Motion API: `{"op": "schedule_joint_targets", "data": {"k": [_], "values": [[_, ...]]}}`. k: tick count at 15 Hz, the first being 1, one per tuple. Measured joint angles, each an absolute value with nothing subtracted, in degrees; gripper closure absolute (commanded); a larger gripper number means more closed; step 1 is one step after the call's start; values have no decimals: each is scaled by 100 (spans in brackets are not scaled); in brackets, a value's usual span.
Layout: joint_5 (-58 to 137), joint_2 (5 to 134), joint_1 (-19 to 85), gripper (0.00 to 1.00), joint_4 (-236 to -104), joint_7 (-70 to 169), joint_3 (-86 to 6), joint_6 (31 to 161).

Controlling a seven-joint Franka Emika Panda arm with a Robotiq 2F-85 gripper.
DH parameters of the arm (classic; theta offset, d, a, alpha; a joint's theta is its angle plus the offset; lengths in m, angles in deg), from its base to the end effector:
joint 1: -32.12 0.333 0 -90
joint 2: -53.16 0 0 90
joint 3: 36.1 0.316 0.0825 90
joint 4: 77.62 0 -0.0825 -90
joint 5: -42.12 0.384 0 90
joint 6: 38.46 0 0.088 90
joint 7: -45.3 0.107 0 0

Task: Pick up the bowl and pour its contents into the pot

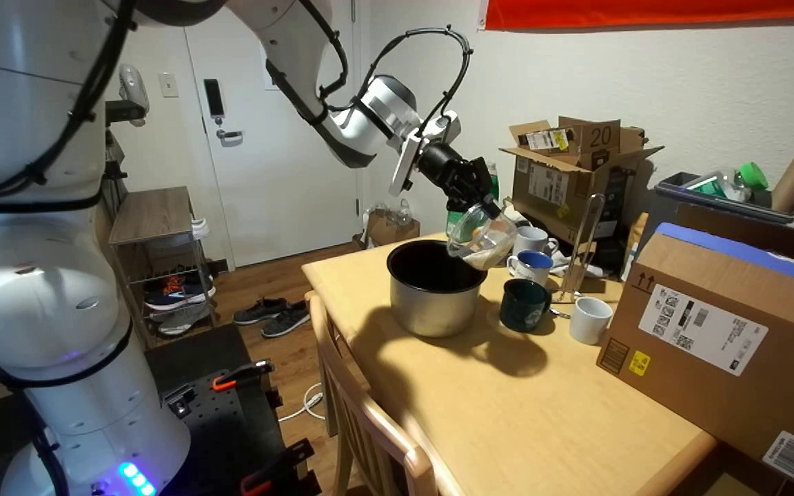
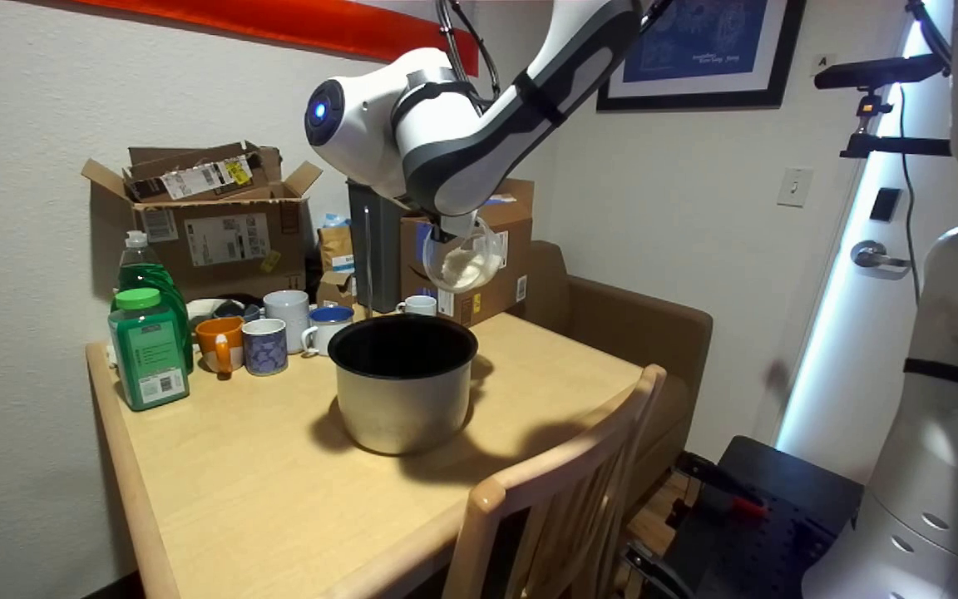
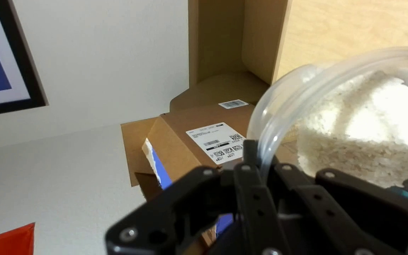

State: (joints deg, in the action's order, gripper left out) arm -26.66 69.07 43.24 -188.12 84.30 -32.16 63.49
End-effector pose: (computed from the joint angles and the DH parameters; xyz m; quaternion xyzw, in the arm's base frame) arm 0.5934 0.0740 0.3622 0.8421 0.0584 0.0765 0.5307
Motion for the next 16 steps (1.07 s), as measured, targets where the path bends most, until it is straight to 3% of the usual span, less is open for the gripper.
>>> {"op": "schedule_joint_targets", "data": {"k": [16], "values": [[-3396,7248,4561,97,-18759,9035,-2951,5838]]}}
